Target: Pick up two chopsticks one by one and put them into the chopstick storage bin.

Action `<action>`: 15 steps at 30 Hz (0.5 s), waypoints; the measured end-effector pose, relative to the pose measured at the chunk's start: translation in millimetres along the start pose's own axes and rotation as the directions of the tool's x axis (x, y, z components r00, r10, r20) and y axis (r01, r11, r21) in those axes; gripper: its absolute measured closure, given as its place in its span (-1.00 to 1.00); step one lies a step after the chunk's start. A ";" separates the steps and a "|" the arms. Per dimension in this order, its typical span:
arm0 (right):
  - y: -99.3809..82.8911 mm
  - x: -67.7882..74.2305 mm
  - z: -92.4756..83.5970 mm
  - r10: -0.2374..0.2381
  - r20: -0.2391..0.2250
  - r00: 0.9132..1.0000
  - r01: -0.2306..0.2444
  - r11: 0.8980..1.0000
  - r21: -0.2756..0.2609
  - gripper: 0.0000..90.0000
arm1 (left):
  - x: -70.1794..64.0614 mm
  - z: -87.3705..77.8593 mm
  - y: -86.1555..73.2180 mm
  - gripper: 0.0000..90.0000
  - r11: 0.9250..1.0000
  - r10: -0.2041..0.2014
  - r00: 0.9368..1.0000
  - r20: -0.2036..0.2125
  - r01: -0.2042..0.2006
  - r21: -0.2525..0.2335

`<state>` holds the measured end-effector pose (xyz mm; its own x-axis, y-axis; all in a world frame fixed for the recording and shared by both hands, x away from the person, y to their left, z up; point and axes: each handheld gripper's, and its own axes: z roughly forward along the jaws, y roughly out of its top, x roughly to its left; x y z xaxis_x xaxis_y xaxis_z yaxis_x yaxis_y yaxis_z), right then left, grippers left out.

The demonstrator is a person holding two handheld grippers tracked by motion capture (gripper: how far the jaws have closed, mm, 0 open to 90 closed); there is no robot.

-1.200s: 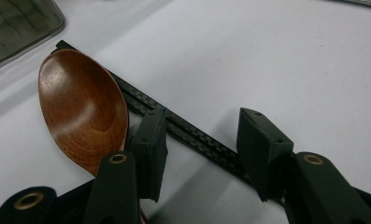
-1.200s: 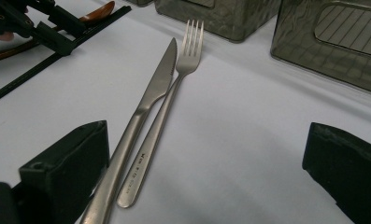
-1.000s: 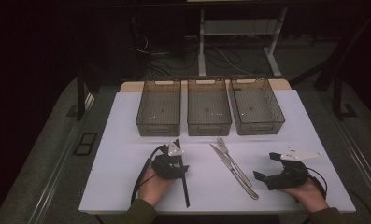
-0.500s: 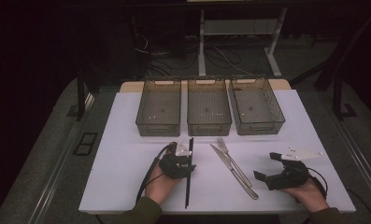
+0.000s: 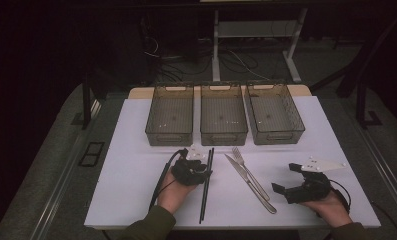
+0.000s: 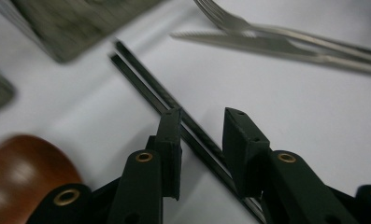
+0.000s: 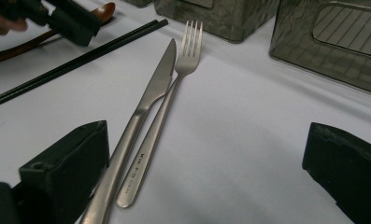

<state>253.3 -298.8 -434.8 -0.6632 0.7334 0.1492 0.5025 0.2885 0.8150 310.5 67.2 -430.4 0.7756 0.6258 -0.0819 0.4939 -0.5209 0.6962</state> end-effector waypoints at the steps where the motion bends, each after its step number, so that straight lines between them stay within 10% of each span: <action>1: 0.0 0.1 0.1 0.001 0.000 1.000 -0.001 1.000 0.001 -0.99 | 3.0 0.7 3.8 0.46 1.000 -0.006 1.000 -0.009 0.006 -0.005; 15: -0.2 -0.9 -0.4 0.003 0.000 1.000 -0.003 1.000 -0.004 -1.00 | 25.4 44.0 34.2 0.32 0.994 -0.104 0.989 -0.100 0.106 0.009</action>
<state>253.5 -299.7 -434.9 -0.6617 0.7342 0.1521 0.5027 0.2839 0.8165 364.5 39.8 -440.1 0.6764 0.7319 -0.0821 0.5768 -0.4571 0.6770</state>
